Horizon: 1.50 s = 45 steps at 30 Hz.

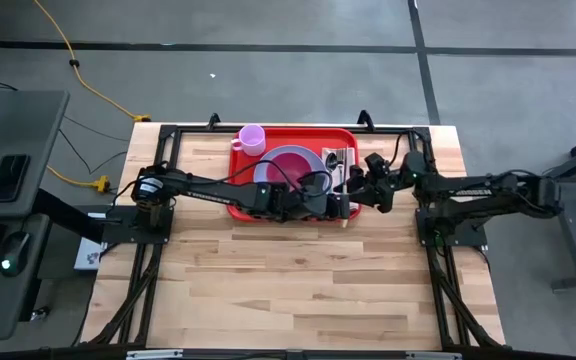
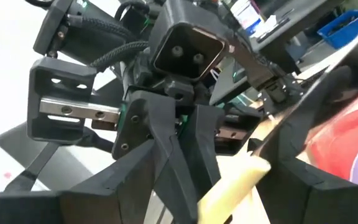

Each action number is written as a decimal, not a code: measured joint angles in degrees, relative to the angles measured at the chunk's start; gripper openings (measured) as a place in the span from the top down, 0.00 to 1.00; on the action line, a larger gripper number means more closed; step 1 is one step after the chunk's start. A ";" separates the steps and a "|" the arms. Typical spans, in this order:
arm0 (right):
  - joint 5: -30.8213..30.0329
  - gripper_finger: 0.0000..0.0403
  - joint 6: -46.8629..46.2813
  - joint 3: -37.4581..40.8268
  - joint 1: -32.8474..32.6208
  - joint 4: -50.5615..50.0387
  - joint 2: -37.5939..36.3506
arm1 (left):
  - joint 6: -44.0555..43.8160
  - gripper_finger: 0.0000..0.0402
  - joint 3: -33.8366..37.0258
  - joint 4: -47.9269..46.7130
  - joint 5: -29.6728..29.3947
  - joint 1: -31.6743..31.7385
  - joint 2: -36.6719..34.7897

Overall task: Set up tray
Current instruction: Put the yellow knife to the right of the blue fork on the brown napkin on the orange serving tray

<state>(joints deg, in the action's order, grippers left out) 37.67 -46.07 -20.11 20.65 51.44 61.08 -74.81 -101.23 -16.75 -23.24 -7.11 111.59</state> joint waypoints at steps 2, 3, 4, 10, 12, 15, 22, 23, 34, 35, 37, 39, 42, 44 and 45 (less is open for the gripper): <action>0.81 0.42 0.01 -0.08 0.49 -0.30 0.13 | 0.02 0.86 0.00 -0.55 0.00 0.00 0.00; 0.94 0.42 0.01 -0.08 0.77 -0.51 0.13 | 0.02 0.86 0.00 -0.83 -0.02 0.00 0.00; 1.18 0.42 0.01 -0.08 1.05 -0.69 0.11 | 0.02 0.86 0.00 -1.05 -0.02 0.00 0.00; 1.53 0.43 -0.26 -0.08 1.59 -1.69 0.09 | 0.71 0.86 0.00 -0.80 -0.04 0.02 0.00; 0.60 0.44 -0.19 -0.08 1.53 -2.71 0.09 | 0.84 0.86 0.00 -0.59 -0.69 0.02 0.00; -0.86 0.50 0.03 -0.08 1.45 -3.15 0.09 | 1.09 0.86 0.00 0.22 -1.68 0.00 0.00; -2.18 0.68 1.18 -0.08 1.45 -2.96 0.09 | 1.08 0.86 0.00 0.31 -3.10 0.00 0.00; -2.22 0.71 1.38 -0.08 1.52 -2.89 0.09 | 1.07 0.86 0.01 0.30 -3.10 0.02 0.00; -1.00 0.94 2.51 -0.09 3.78 -2.79 0.04 | 1.09 0.87 0.11 0.17 -3.21 0.00 -0.07; -0.98 0.94 2.21 -0.08 3.87 -2.73 0.04 | 1.09 0.87 0.11 0.04 -3.14 -0.02 -0.07; -0.83 0.94 1.54 -0.10 4.37 -2.78 0.04 | 1.09 0.87 0.11 -0.09 -3.10 0.00 -0.07; -0.65 0.94 1.52 -0.09 4.55 -2.78 0.04 | 1.11 0.87 0.11 -0.04 -3.03 0.00 -0.07; -0.43 0.94 1.53 -0.08 4.95 -2.75 0.04 | 1.25 0.87 0.11 -0.11 -2.82 0.00 -0.07; -0.27 0.94 1.26 -0.09 5.54 -2.78 0.04 | 2.06 0.86 0.11 -0.09 -2.67 0.00 -0.07; -0.09 0.94 1.26 -0.09 5.92 -2.76 0.04 | 2.56 0.86 0.11 -0.13 -2.29 0.00 -0.07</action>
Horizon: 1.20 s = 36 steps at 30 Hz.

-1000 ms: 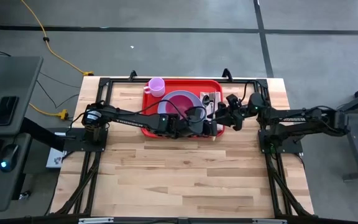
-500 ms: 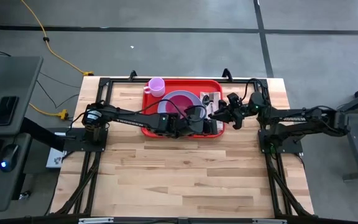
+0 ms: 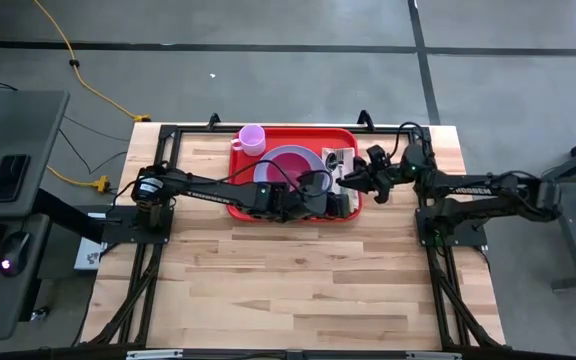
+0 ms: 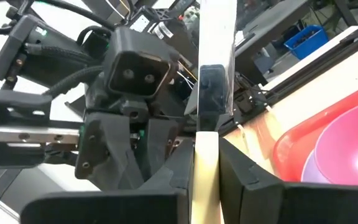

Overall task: Set up tray
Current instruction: Put the yellow knife to the right of the blue fork on the brown napkin on the orange serving tray

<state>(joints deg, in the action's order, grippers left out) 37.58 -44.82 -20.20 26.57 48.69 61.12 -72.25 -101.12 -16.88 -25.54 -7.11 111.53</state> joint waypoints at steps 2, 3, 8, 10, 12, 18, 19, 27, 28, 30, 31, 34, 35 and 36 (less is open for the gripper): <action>0.72 0.94 -0.04 -0.01 0.95 0.01 0.00 | 0.15 0.86 0.00 -0.73 0.84 0.00 0.00; 1.16 0.94 -0.05 0.01 1.50 0.02 0.00 | 0.14 0.86 -0.02 -1.57 1.09 0.00 0.00; 2.48 0.94 -0.11 0.01 4.37 -0.42 -0.02 | -0.48 0.86 -0.04 -8.62 3.30 0.00 -0.37; 2.63 0.94 -0.11 0.00 5.39 -2.16 -0.02 | -1.46 0.86 -0.07 -11.72 4.18 -0.02 -0.42; 2.58 0.94 0.05 0.01 6.23 -4.50 -0.02 | -1.61 0.86 -0.07 -14.33 5.42 -0.01 -0.42; -1.98 0.94 0.82 0.01 6.93 -12.12 -0.02 | -4.25 0.86 -0.09 -24.78 10.07 -0.02 -0.44; -3.11 0.94 0.90 0.01 6.93 -13.20 -0.02 | -5.71 0.86 -0.11 -27.66 10.15 -0.03 -0.44; -13.95 0.94 1.39 0.01 6.93 -19.84 -0.02 | -15.38 0.86 -0.11 -53.03 10.45 -0.06 -2.18; -16.07 0.94 1.37 0.01 6.82 -20.49 -0.02 | -15.52 0.86 -0.11 -55.38 10.27 -0.02 -2.41; -19.89 0.94 1.28 -0.07 6.37 -22.37 -0.02 | -15.50 0.86 -0.11 -59.19 9.67 0.00 -3.24; -21.96 0.94 1.20 -0.56 5.99 -24.46 -0.02 | -15.50 0.86 -0.11 -62.15 9.27 0.10 -3.65; -28.46 0.94 1.37 -3.64 4.20 -31.21 0.02 | -15.49 0.86 -0.15 -68.54 7.51 0.84 -4.30; -30.60 0.94 1.62 -4.97 3.43 -33.30 0.02 | -15.23 0.86 -0.03 -71.36 6.92 1.44 -4.46; -32.91 0.94 2.28 -6.40 2.66 -35.07 0.09 | -14.82 0.86 0.02 -73.44 6.43 1.92 -4.70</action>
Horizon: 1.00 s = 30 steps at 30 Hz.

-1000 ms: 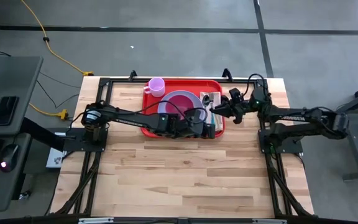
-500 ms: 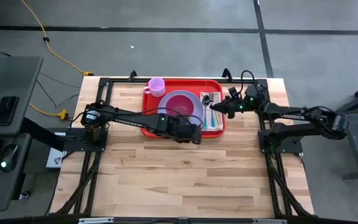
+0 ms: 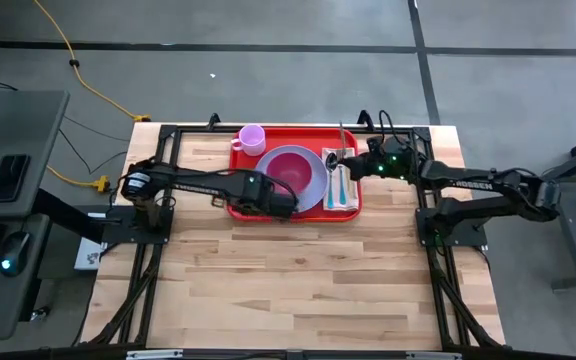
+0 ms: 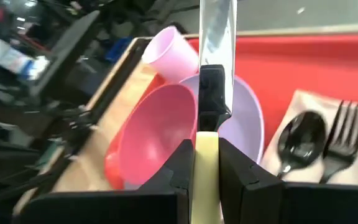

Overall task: Set up tray
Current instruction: Put the yellow knife to the right of the blue fork on the brown napkin on the orange serving tray

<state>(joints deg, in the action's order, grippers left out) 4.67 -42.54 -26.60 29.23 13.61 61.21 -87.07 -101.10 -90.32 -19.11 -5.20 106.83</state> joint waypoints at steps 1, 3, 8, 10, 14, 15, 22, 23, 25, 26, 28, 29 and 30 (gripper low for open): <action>-2.13 0.94 0.77 -1.44 -0.73 -1.97 0.00 | 0.70 0.86 0.19 -0.01 -0.93 0.28 -0.36; -6.19 0.94 1.56 -4.30 -1.81 -6.23 0.00 | 3.61 0.86 2.25 0.95 -2.56 1.47 -2.15; -11.14 0.94 2.09 -8.32 -1.85 -13.49 0.00 | 8.28 0.86 8.93 2.29 -3.99 4.67 -7.24; -11.98 0.94 1.04 -8.37 -1.88 -13.71 0.00 | 8.75 0.86 12.55 5.17 -4.54 5.11 -10.32; -12.92 0.94 -2.18 -8.34 -1.92 -16.04 0.34 | 8.55 0.86 22.24 10.05 -4.19 5.93 -18.99; -13.06 0.94 -3.07 -8.32 -1.94 -16.64 0.71 | 8.34 0.86 25.15 10.64 -4.14 6.12 -21.43; -15.58 0.94 -9.63 -8.25 -3.58 -17.68 5.66 | 7.33 0.86 39.41 21.09 -3.82 6.67 -37.23; -15.64 0.94 -10.55 -8.24 -3.93 -17.28 6.88 | 7.33 0.86 40.85 21.08 -3.63 6.71 -38.75; -15.50 0.94 -11.76 -8.28 -4.28 -17.05 9.07 | 7.30 0.86 43.17 20.88 -3.68 6.70 -41.26; -15.52 0.94 -12.51 -8.25 -4.28 -17.27 10.33 | 7.30 0.86 44.17 21.77 -3.72 6.71 -42.34; -14.93 0.94 -13.81 -8.23 -4.41 -16.72 12.32 | 7.33 0.86 46.10 21.58 -3.89 6.72 -44.10; -15.11 0.94 -14.11 -8.24 -4.43 -16.76 13.15 | 7.35 0.86 46.85 21.94 -4.07 6.70 -44.84; -15.26 0.94 -14.45 -8.23 -4.43 -16.58 13.95 | 7.64 0.86 47.61 23.00 -4.20 6.70 -45.47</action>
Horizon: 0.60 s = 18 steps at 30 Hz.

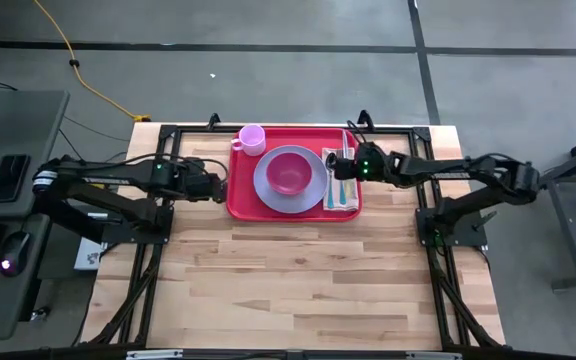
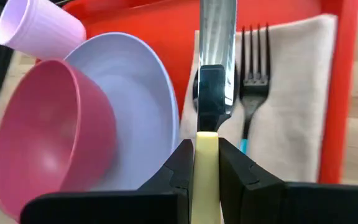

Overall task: Set up tray
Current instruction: Put the yellow knife to the right of the blue fork on the brown napkin on the orange serving tray

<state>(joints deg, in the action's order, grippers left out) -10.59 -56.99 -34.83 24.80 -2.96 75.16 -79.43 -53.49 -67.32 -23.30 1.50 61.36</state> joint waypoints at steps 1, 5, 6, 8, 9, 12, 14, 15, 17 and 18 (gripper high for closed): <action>-0.01 0.94 -0.53 0.00 0.00 0.42 0.65 | 0.72 0.86 0.83 0.90 -0.05 0.02 -0.55; -0.54 0.94 -1.43 -0.02 0.04 -0.05 2.86 | 2.92 0.86 3.64 4.01 -0.27 0.02 -1.98; -0.54 0.94 -1.84 -0.02 0.04 -0.27 3.38 | 3.07 0.86 4.51 4.44 -0.46 0.03 -2.33; -0.30 0.94 -2.58 -0.02 0.04 -0.66 4.46 | 3.12 0.86 6.32 6.00 -0.54 0.04 -3.04; -0.24 0.94 -2.86 -0.02 0.04 -0.70 4.91 | 3.12 0.86 7.21 6.80 -0.42 0.04 -3.46; -0.19 0.94 -3.24 -0.02 0.04 -0.72 5.90 | 3.12 0.86 9.69 9.30 0.34 0.04 -4.68; -0.45 0.94 -3.42 -0.02 0.04 -0.88 6.17 | 3.12 0.86 10.85 10.41 0.77 0.04 -5.28; -0.63 0.94 -3.60 -0.02 0.07 -1.21 6.18 | 3.12 0.86 11.18 10.62 0.96 0.04 -5.44; -1.12 0.93 -3.65 -0.02 0.07 -1.50 6.18 | 3.12 0.86 11.49 10.61 1.25 0.04 -5.46; -1.18 0.93 -3.65 -0.02 0.07 -1.54 6.18 | 3.12 0.86 11.62 10.60 1.40 0.04 -5.46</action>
<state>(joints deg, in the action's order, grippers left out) -11.77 -60.64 -34.85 24.87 -4.50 81.34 -76.31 -41.88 -56.72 -21.91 1.54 55.90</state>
